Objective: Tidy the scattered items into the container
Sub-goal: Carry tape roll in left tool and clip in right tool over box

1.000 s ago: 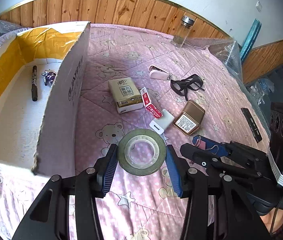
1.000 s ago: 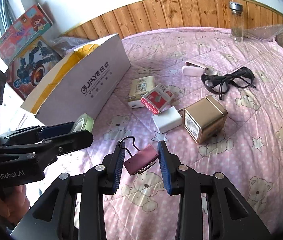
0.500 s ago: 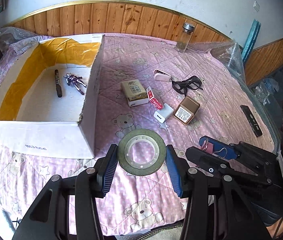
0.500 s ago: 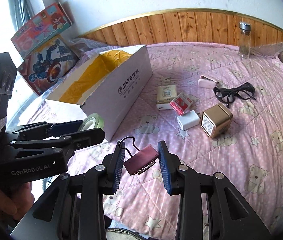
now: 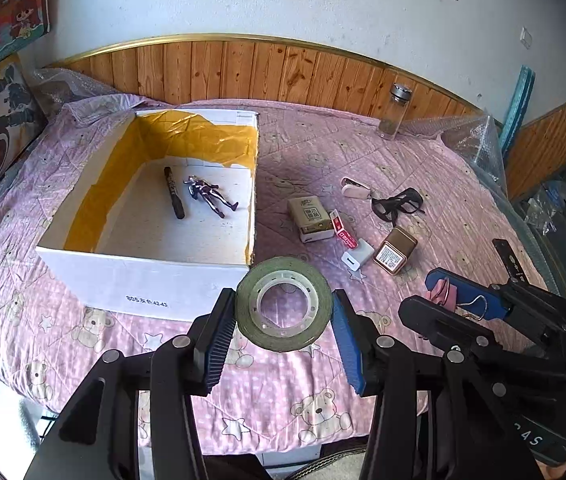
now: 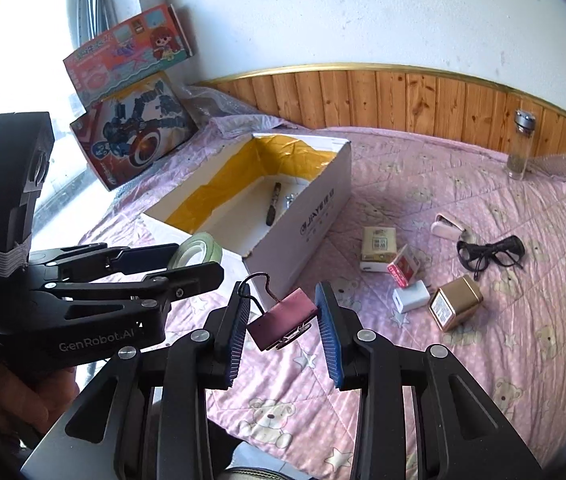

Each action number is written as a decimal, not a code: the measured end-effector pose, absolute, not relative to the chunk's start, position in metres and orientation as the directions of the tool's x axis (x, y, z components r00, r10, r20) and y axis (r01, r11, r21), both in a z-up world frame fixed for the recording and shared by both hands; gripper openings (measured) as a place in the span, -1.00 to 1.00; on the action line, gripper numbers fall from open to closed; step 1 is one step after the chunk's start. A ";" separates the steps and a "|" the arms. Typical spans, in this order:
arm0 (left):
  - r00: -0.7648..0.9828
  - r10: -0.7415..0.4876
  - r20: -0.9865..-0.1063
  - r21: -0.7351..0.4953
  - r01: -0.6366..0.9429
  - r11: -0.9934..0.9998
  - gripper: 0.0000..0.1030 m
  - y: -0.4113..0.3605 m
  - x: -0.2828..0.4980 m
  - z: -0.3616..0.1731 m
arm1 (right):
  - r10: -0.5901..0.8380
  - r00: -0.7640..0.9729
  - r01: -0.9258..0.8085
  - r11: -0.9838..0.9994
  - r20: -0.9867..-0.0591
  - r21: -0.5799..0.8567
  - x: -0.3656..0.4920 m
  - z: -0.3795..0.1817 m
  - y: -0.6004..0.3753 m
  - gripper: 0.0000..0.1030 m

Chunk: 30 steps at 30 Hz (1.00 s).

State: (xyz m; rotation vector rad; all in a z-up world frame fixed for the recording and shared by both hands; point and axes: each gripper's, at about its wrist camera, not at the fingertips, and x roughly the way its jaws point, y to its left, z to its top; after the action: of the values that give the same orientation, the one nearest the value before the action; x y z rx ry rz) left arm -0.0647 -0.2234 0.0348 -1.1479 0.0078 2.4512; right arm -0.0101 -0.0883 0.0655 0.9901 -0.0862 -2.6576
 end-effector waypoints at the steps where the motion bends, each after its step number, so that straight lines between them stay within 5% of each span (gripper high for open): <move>1: -0.569 0.379 -0.730 -0.176 -0.379 -0.909 -0.05 -0.227 -0.065 0.037 | -0.308 -0.715 0.268 -0.950 -0.627 0.160 -0.013 0.069 -0.091 -0.31; 30: -0.645 0.319 -0.695 -0.155 -0.299 -0.942 -0.05 -0.314 -0.155 0.076 | -0.407 -0.654 0.433 -0.893 -0.638 0.126 -0.130 0.105 -0.189 -0.31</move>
State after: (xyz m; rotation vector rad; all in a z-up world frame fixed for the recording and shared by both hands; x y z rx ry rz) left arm -0.1551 -0.3140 0.0756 -1.0950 -0.0363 2.5755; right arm -0.1295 -0.1895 0.1050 0.9519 0.0507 -2.4997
